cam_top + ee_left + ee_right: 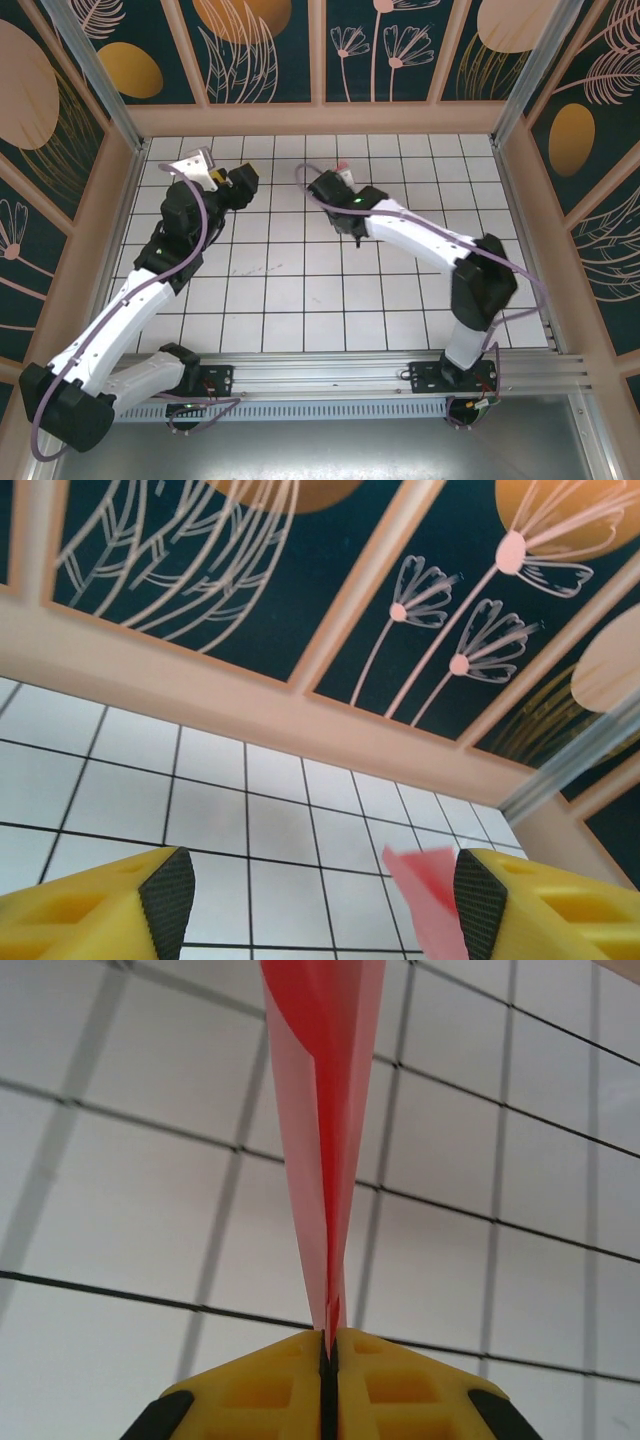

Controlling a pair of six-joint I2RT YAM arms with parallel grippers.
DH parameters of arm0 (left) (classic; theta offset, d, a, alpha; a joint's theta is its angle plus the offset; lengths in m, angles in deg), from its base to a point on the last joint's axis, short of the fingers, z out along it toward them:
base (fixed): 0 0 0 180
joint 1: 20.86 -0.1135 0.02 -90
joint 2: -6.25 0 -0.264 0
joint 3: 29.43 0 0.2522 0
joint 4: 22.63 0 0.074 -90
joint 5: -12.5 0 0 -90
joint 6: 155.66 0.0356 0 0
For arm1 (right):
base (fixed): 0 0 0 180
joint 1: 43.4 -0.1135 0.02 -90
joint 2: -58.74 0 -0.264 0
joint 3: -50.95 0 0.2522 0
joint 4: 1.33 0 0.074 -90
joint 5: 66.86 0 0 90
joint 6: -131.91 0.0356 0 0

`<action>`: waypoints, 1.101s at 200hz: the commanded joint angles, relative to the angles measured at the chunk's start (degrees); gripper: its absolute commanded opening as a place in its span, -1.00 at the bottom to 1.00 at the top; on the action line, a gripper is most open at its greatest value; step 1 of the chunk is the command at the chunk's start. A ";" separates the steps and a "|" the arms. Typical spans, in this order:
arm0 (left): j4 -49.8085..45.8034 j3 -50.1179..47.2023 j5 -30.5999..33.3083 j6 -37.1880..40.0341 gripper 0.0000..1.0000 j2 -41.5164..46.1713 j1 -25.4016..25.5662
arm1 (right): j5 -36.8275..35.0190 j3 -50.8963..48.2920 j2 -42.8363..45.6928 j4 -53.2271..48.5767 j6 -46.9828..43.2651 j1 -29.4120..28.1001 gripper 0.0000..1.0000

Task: Fold a paper plane with a square sheet of paper (fold left side to right side)
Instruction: Turn over the paper at the center of the table.

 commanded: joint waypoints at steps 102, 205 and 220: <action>-0.19 -0.39 0.19 -1.87 0.45 -2.83 -0.20 | -0.21 2.39 -21.13 -9.81 -3.07 -5.82 -0.69; -0.96 -2.45 -7.43 -11.09 0.58 -9.90 -1.15 | 19.98 -2.36 -7.34 1.44 -0.07 -2.29 0.18; 1.19 -3.83 -9.74 -12.70 0.58 -12.07 -1.17 | 23.50 -5.27 -2.44 4.65 0.49 -0.83 0.29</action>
